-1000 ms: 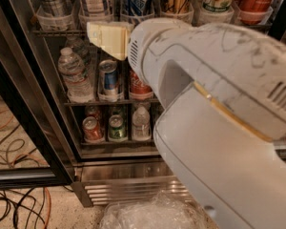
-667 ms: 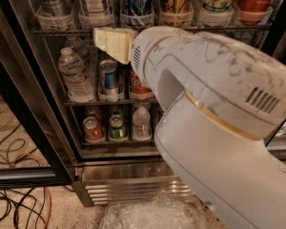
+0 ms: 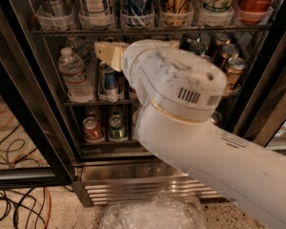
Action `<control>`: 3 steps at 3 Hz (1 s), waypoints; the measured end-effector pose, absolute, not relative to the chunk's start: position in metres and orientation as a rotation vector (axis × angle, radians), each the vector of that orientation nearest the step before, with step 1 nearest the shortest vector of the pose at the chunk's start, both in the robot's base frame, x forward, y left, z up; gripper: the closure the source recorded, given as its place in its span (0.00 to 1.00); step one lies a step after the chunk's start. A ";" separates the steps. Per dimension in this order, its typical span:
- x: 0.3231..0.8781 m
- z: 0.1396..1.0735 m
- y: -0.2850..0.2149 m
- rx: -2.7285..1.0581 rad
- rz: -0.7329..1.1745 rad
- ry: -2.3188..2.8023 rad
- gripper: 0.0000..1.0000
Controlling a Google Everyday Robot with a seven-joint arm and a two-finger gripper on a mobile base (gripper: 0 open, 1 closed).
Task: Pick orange can from top shelf of fridge
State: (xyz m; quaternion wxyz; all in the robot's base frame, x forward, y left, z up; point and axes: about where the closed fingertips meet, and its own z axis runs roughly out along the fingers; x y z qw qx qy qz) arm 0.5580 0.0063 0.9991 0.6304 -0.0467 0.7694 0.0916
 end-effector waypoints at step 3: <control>0.564 1.003 0.021 -0.212 0.101 1.725 0.00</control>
Offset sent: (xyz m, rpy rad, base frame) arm 0.0078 0.0126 0.0009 -0.0805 -0.0348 0.0019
